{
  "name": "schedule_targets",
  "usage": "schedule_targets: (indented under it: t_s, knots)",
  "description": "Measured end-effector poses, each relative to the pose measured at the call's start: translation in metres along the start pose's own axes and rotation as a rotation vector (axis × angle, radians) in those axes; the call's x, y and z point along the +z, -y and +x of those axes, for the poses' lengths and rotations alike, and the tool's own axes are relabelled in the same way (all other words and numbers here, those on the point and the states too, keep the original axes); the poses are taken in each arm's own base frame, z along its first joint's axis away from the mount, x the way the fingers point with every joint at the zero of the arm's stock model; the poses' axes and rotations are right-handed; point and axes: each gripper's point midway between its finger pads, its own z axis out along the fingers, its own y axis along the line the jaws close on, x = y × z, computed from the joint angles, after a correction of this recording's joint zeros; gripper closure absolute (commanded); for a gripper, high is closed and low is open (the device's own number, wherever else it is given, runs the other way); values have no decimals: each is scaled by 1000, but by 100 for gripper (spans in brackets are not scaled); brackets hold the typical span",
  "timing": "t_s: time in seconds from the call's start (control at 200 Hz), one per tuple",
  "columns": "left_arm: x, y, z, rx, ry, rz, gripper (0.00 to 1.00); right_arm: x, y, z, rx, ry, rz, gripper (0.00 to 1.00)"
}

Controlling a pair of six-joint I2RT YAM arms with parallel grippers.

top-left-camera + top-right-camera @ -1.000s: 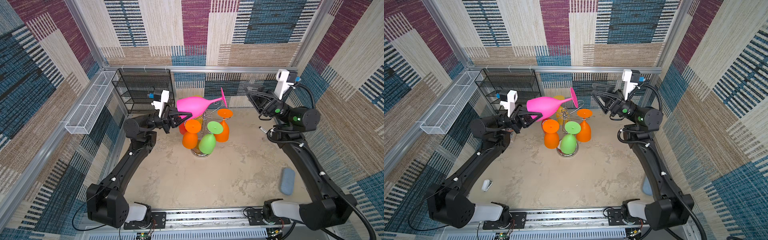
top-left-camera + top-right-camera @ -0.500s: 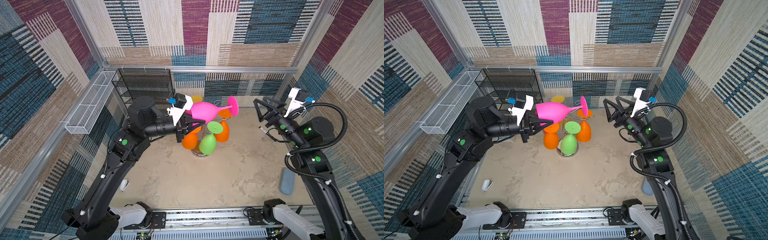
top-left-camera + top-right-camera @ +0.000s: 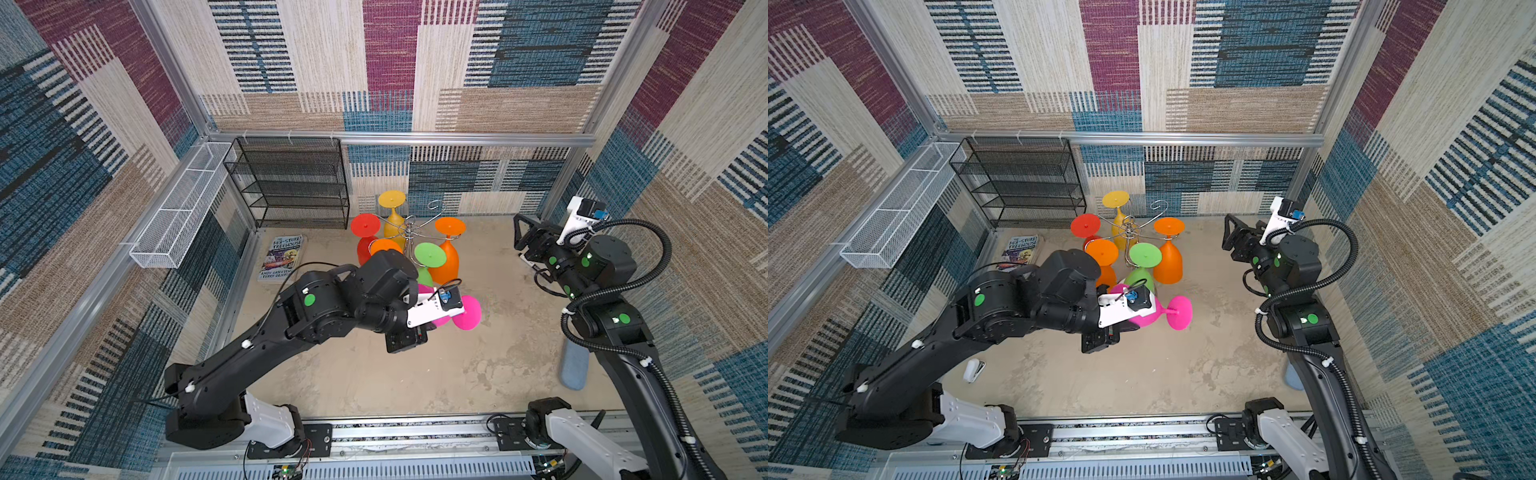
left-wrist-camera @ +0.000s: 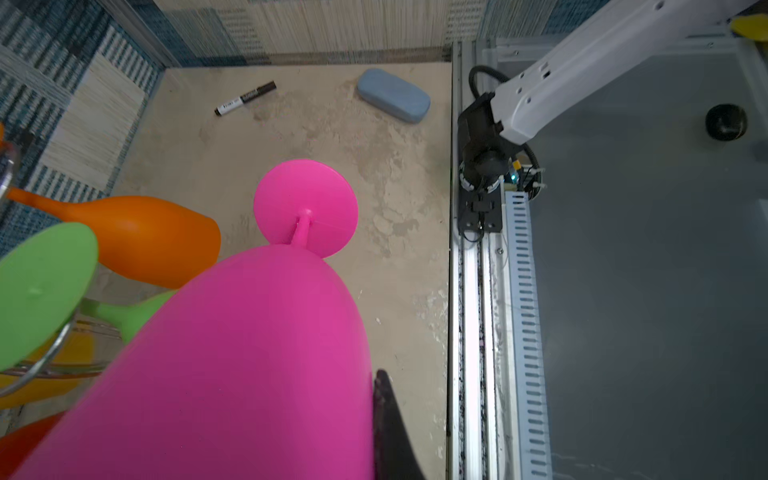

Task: Take the wine glass off the wine glass rack
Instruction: Place the wine glass at the bottom-center of the table.

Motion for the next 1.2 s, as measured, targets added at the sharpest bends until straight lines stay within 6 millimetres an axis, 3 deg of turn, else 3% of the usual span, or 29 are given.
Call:
schedule_targets:
  t_s: [0.185,0.536,0.736,1.202]
  knots:
    - [49,4,46,9,-294,8,100,5,15,17,-2,-35,62,15]
    - [97,19,105,-1,-583,86,100,11,27,38,-5,-82,94,15]
    - [115,30,123,-16,-667,151,100,9,31,43,-8,-87,107,15]
    - [136,37,139,-27,-748,195,98,7,35,47,-8,-91,113,15]
